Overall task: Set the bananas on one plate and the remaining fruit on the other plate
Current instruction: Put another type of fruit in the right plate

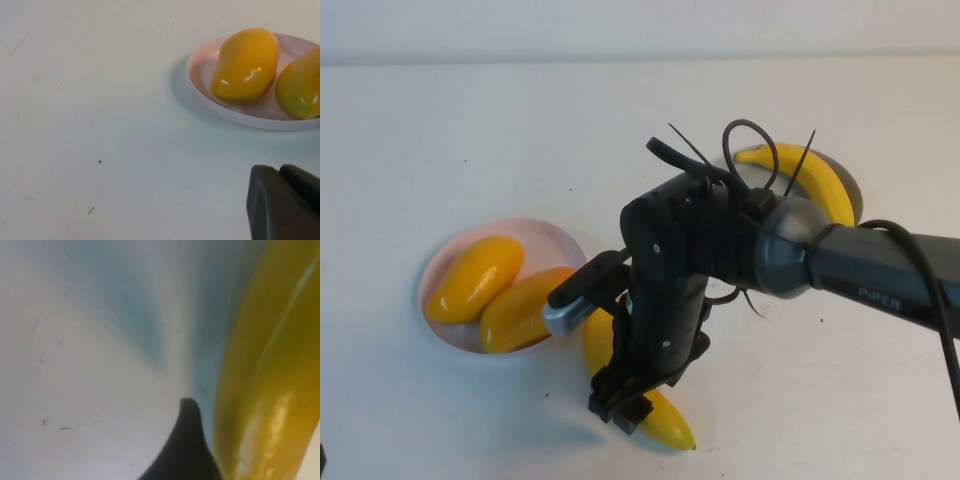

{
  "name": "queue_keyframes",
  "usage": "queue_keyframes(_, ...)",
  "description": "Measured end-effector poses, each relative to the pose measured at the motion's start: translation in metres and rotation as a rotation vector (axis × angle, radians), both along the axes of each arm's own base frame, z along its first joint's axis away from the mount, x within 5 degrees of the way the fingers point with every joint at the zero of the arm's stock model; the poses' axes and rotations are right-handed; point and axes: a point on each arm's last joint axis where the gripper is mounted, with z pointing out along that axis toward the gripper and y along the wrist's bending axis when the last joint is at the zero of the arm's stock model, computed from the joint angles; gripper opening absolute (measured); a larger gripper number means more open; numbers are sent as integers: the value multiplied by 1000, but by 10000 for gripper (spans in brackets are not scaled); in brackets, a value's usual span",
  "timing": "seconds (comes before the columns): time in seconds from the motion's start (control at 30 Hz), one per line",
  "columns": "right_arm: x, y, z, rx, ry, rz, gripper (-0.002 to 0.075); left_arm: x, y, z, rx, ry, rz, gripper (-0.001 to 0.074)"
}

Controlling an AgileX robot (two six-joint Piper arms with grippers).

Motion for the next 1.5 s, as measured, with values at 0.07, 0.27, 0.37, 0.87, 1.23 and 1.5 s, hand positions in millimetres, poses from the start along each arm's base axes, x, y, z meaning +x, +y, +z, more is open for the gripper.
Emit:
queue_keyframes(0.07, 1, 0, -1, -6, -8, 3, 515, 0, 0, 0, 0, 0, 0, 1)
queue_keyframes(0.27, 4, 1, -2, 9, -41, 5, 421, 0, 0, 0, 0, 0, 0, 1)
queue_keyframes(0.37, 5, 2, -1, 19, -52, 4, 404, 0, 0, 0, 0, 0, 0, 1)
queue_keyframes(0.87, 7, 5, -19, -4, -27, -25, 360, 0, 0, 0, 0, 0, 0, 1)
queue_keyframes(1.23, 31, 6, 27, -75, -176, -92, 301, 0, 0, 0, 0, 0, 0, 1)
queue_keyframes(1.5, 95, -45, 60, -60, -309, -286, 301, 0, 0, 0, 0, 0, 0, 1)
